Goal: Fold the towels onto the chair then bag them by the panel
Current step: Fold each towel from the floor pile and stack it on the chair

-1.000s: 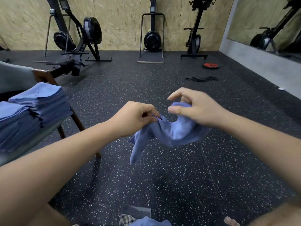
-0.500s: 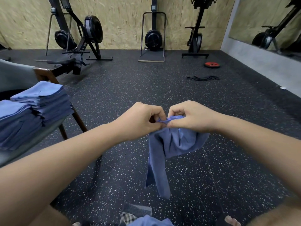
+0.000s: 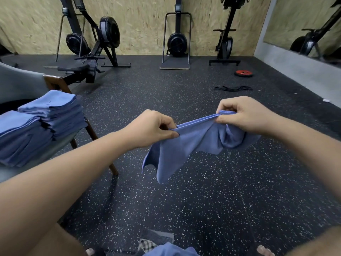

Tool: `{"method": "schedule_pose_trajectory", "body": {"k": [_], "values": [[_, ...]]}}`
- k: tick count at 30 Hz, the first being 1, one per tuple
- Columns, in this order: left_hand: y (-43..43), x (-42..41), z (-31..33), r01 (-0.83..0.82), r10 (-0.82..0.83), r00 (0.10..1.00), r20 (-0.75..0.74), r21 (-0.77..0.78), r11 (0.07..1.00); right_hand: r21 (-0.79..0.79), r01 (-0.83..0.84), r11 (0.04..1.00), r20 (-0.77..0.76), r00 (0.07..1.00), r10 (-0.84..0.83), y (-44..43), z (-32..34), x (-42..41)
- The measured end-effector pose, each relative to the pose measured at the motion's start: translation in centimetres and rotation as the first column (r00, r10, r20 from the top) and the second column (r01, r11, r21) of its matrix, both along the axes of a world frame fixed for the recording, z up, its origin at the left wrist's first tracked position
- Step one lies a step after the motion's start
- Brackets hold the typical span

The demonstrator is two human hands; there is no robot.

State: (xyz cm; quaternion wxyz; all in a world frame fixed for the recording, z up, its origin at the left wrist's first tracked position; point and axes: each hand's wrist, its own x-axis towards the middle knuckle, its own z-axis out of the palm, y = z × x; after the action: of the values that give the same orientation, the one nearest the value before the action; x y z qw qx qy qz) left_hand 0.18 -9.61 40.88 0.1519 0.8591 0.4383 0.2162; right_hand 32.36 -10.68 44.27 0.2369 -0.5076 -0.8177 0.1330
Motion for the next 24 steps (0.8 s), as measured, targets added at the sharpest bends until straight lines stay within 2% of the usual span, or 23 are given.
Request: {"method": "schedule_pose_trajectory", "body": {"k": [12,17,24], "values": [[2.6,-3.5,-0.2,-0.199,0.198,0.976,-0.085,0.001,0.980,-0.047,0.185,0.982,0.011,0.983,-0.185,2.7,-2.7,4.2],[2.2,-3.2,-0.3,-0.161,0.163,0.982,-0.095,0.023,0.987,-0.087,0.185,0.979,0.022,0.983,-0.184,2.7,-4.0,3.6],[0.4,-0.8,0.5,-0.030,0.038,0.996,-0.086,0.095,0.995,-0.104,0.039,0.994,-0.083,0.995,-0.048,0.6,-3.7,-0.8]]}}
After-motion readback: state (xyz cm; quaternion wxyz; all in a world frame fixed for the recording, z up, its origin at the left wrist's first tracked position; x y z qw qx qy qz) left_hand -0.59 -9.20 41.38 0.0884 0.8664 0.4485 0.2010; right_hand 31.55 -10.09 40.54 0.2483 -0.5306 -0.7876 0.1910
